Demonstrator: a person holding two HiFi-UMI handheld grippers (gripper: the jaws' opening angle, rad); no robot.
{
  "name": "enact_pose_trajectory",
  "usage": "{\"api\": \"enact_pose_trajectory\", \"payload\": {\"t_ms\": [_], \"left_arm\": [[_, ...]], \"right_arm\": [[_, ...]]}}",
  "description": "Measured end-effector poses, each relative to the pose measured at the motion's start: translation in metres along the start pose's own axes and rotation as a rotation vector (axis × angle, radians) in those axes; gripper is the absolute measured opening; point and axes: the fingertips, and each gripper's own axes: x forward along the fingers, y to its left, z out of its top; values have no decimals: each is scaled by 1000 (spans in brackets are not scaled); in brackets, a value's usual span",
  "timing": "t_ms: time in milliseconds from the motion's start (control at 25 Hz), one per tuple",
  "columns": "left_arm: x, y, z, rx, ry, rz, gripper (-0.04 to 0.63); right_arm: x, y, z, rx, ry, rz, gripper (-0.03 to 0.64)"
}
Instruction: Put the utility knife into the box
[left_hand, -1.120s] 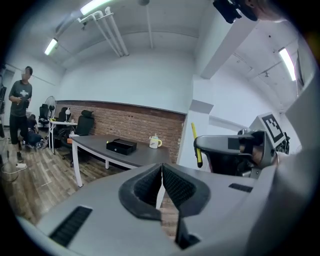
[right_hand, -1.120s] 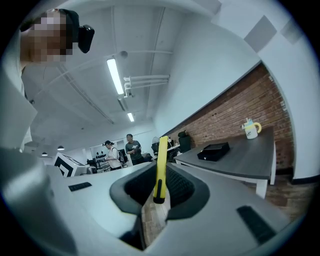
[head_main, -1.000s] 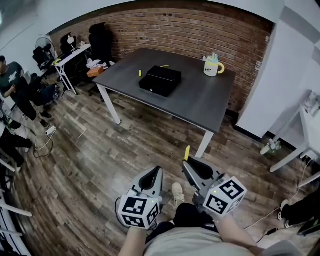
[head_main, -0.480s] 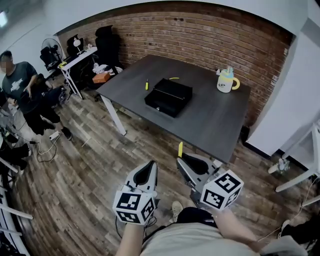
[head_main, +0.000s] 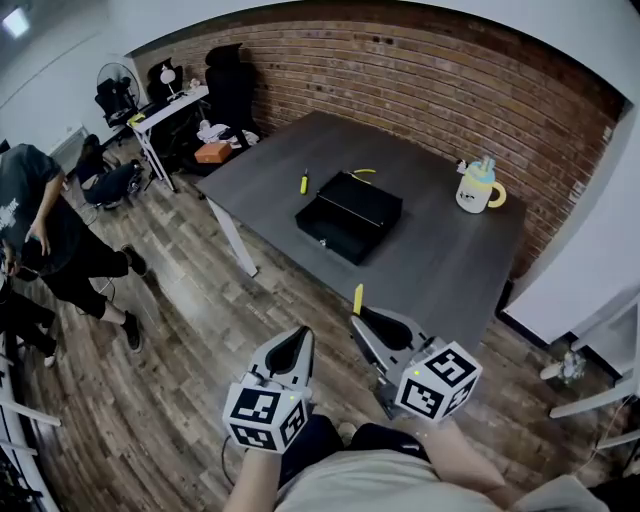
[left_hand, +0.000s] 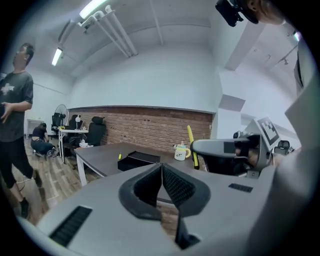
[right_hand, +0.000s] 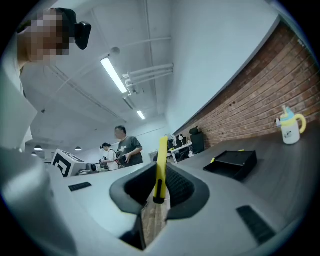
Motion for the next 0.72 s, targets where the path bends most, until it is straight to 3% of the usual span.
{"api": "enact_pose_trajectory", "payload": {"t_ms": [320,720], "left_arm": [[45,26,-8,-24,42,-12,21],[137,73,-3,-20,77,-130,22]], "right_arm": [[28,-40,-9,45,30,-29,66],[92,-102,-7,70,33,-126,66]]}}
